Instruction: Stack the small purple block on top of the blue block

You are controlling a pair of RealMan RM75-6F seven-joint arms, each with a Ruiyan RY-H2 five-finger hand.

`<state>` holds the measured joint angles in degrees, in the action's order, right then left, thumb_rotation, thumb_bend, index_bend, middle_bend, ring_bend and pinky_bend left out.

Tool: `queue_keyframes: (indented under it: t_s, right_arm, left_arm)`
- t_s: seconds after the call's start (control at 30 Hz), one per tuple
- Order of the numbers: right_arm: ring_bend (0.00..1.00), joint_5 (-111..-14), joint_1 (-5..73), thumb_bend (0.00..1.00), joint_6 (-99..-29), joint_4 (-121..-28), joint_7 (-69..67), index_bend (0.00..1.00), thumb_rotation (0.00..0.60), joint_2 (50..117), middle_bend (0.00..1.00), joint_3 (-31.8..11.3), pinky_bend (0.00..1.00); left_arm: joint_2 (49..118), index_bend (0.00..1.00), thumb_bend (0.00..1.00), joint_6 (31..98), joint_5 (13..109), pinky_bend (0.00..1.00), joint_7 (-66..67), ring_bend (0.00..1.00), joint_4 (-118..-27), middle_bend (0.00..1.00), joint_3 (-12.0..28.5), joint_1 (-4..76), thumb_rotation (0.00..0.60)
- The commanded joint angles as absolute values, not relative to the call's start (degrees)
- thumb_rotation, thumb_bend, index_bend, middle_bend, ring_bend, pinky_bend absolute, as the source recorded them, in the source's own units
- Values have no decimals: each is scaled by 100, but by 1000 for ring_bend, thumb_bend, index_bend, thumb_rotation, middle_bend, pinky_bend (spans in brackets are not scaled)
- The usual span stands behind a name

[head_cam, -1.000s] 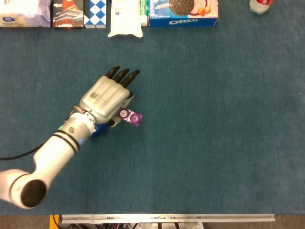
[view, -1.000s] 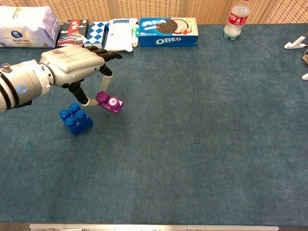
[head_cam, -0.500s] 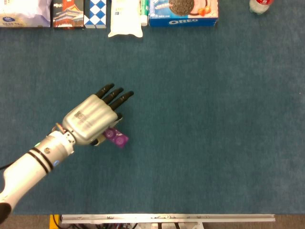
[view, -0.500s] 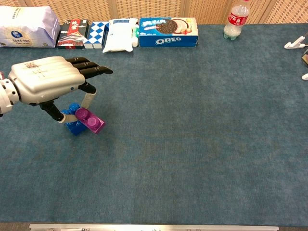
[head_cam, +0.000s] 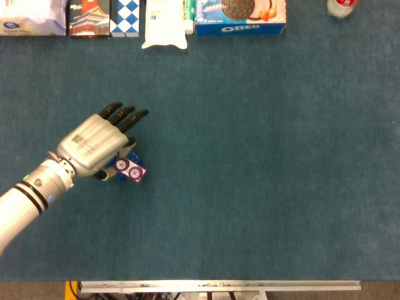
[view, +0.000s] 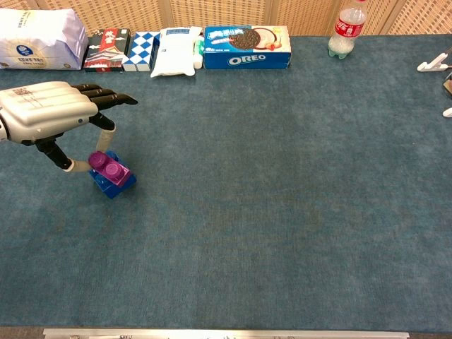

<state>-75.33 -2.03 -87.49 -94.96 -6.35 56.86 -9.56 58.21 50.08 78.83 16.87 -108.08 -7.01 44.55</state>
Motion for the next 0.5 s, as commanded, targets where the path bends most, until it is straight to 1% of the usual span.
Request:
queue_keyframes:
  t_s: [0.03, 0.5]
  right_arm:
    - [208, -7516, -195, 551, -8740, -9501, -621, 370, 600, 5687, 324, -961, 156]
    - [208, -7505, -204, 550, -8770, -9514, -595, 370, 600, 5695, 324, -958, 156]
  left_arm:
    - [5846, 549, 254, 4791, 7950, 62, 1303, 0, -10537, 0, -637, 4447, 600]
    - [6044, 553, 256, 4560, 8647, 66, 518, 0, -9957, 0, -687, 4372, 600]
